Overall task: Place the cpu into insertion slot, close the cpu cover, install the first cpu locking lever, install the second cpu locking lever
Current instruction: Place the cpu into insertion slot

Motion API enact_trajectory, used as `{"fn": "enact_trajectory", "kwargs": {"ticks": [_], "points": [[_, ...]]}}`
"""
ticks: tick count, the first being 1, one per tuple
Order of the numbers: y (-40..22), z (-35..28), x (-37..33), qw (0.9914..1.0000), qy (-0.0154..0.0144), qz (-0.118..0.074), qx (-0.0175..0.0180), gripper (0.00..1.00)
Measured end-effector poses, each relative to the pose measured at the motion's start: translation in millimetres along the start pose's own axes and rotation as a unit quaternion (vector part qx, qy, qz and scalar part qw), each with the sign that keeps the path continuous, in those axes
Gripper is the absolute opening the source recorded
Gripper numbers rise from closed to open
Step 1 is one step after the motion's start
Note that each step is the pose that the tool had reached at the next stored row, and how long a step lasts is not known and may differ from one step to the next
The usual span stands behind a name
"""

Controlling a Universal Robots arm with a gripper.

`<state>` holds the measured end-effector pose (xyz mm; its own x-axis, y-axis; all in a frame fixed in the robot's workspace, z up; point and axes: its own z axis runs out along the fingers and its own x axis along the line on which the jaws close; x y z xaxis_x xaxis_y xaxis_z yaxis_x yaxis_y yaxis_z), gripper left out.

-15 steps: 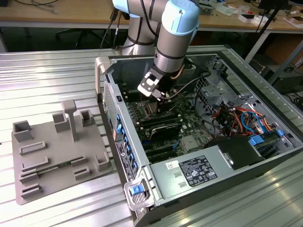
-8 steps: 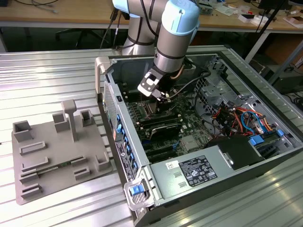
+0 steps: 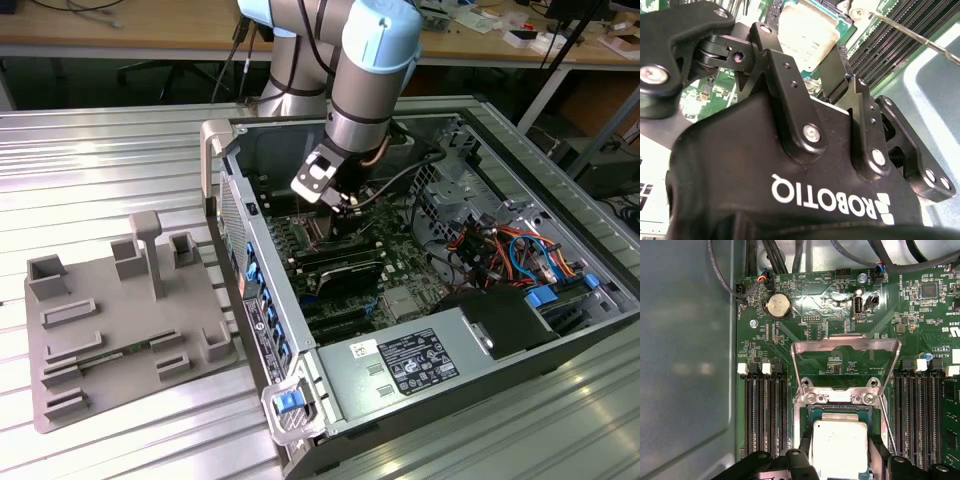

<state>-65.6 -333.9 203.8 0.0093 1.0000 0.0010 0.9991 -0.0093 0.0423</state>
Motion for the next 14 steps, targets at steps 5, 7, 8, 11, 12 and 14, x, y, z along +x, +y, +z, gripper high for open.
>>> {"fn": "enact_trajectory", "kwargs": {"ticks": [5, 7, 8, 11, 12, 14], "points": [[0.0, -0.2, -0.1, 1.0, -0.0027, -0.001, 0.0001, 0.53], [0.3, -0.1, 0.1, 1.0, -0.0027, -0.001, 0.0002, 0.53], [0.4, -0.1, 0.0, 1.0, -0.0027, -0.001, 0.0003, 0.53], [0.5, 0.0, 0.1, 0.99999, -0.0027, 0.002, 0.0003, 0.53], [0.5, 0.1, 0.1, 0.99999, -0.0027, 0.003, 0.0004, 0.53], [0.7, 0.2, 0.0, 0.99997, -0.0026, 0.007, 0.0004, 0.53]]}}
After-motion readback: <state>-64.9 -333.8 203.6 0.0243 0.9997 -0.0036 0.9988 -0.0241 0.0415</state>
